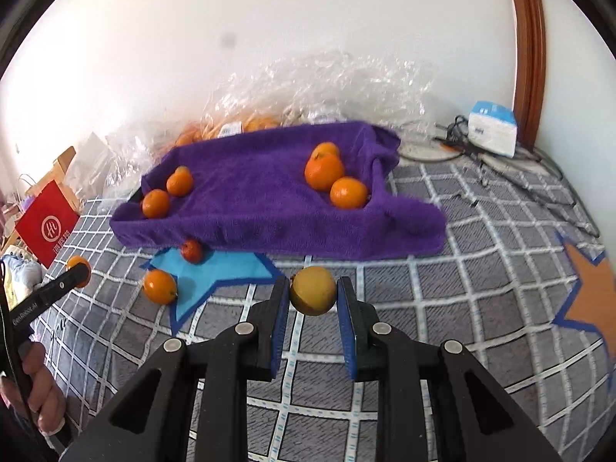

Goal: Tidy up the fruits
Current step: 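Carry the yellow fruit and the orange up over the purple towel, then lower both fruits onto the towel and open both tools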

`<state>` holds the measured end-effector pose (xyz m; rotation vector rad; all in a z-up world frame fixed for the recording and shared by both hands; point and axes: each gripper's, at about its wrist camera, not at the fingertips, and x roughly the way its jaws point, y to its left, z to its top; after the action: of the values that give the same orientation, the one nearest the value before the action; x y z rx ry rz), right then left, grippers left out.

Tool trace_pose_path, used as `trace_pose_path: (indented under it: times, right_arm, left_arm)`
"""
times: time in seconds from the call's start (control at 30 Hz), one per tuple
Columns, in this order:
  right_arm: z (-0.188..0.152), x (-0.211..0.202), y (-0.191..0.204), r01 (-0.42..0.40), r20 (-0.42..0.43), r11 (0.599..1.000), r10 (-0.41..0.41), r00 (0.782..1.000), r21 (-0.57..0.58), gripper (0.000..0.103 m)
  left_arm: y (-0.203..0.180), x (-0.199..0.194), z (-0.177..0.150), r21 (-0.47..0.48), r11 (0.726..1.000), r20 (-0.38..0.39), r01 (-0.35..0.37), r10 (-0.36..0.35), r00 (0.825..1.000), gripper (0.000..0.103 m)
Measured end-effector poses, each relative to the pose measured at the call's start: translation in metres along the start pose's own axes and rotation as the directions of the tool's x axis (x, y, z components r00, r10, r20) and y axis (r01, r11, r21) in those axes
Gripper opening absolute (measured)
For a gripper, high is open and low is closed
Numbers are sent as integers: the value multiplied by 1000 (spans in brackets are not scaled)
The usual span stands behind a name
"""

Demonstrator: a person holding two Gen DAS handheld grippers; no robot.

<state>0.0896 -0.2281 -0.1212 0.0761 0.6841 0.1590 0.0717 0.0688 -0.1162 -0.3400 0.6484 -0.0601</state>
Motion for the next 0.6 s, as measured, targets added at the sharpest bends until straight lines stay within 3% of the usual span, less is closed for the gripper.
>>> trace_pose_path:
  times: [0.23, 0.6]
  right_arm:
    - [31, -7, 4, 5, 36, 999, -4, 999, -34, 25]
    - [74, 38, -1, -46, -10, 999, 46, 999, 15, 25]
  left_arm:
    - [3, -10, 7, 2, 1000, 8, -29, 29, 1000, 32]
    - [-14, -11, 54, 47, 998, 14, -51, 50, 999, 32]
